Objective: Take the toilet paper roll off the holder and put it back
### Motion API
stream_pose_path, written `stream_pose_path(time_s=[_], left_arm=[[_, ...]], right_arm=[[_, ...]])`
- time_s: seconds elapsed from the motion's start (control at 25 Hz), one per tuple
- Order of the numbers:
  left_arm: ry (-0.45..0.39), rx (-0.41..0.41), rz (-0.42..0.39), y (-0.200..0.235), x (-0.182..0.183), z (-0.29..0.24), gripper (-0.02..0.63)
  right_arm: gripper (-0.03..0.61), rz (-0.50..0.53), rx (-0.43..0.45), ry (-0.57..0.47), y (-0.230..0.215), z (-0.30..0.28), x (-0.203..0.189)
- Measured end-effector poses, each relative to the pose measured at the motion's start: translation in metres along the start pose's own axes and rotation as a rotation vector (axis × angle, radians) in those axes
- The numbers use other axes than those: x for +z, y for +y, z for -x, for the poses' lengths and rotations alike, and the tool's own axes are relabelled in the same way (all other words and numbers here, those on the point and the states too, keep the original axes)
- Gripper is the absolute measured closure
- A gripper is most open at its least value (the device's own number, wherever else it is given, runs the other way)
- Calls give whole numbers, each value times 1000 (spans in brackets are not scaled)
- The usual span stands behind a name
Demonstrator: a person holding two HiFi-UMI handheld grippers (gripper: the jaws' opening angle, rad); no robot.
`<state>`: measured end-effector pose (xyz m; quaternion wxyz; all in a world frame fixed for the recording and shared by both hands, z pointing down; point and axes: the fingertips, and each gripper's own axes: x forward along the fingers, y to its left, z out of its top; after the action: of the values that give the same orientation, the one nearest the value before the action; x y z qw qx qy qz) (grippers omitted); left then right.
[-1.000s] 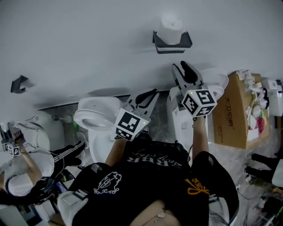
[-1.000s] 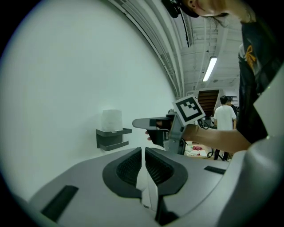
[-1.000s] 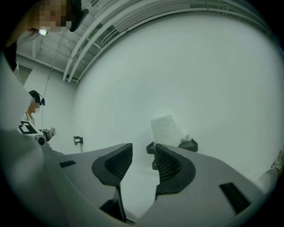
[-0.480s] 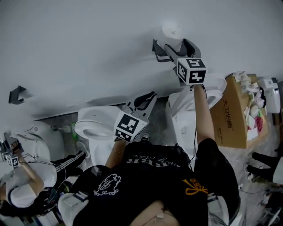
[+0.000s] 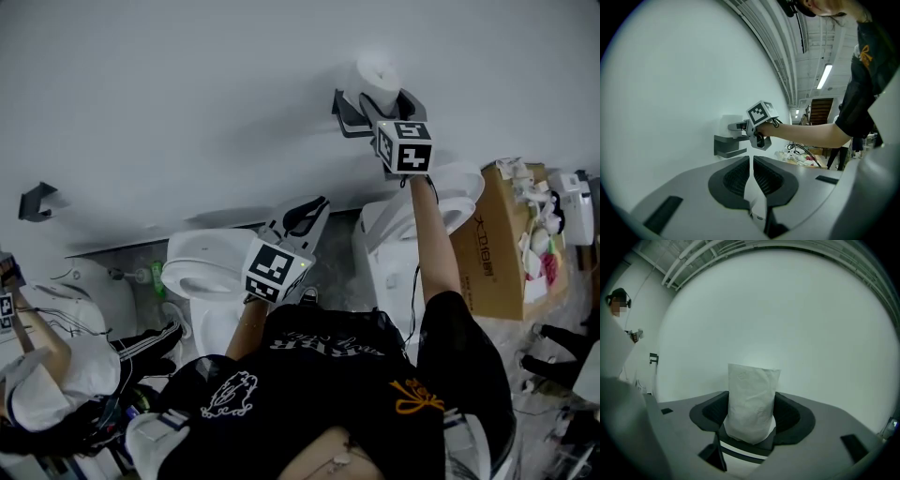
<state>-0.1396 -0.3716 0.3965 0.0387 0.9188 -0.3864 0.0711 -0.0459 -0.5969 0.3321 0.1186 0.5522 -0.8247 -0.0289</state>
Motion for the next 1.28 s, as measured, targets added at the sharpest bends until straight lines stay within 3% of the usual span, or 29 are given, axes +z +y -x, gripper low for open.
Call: stream_pose_path(time_s=[0.4,0.8,1.0,1.28], left_arm=[[15,0,3,-14,-1,-5,584],[26,-33,-21,-66,2,-17,584],[23,-38,-33,-88,6,-25,584],[28,-16,-49,-108,8,-26,584]], right_arm=[[295,-22,8,-85,-10,34,27],[295,18,28,-221,-29,137,69],[295,25,17,-253,-34,192,62],[295,-4,-9,-217,-30,247,17]])
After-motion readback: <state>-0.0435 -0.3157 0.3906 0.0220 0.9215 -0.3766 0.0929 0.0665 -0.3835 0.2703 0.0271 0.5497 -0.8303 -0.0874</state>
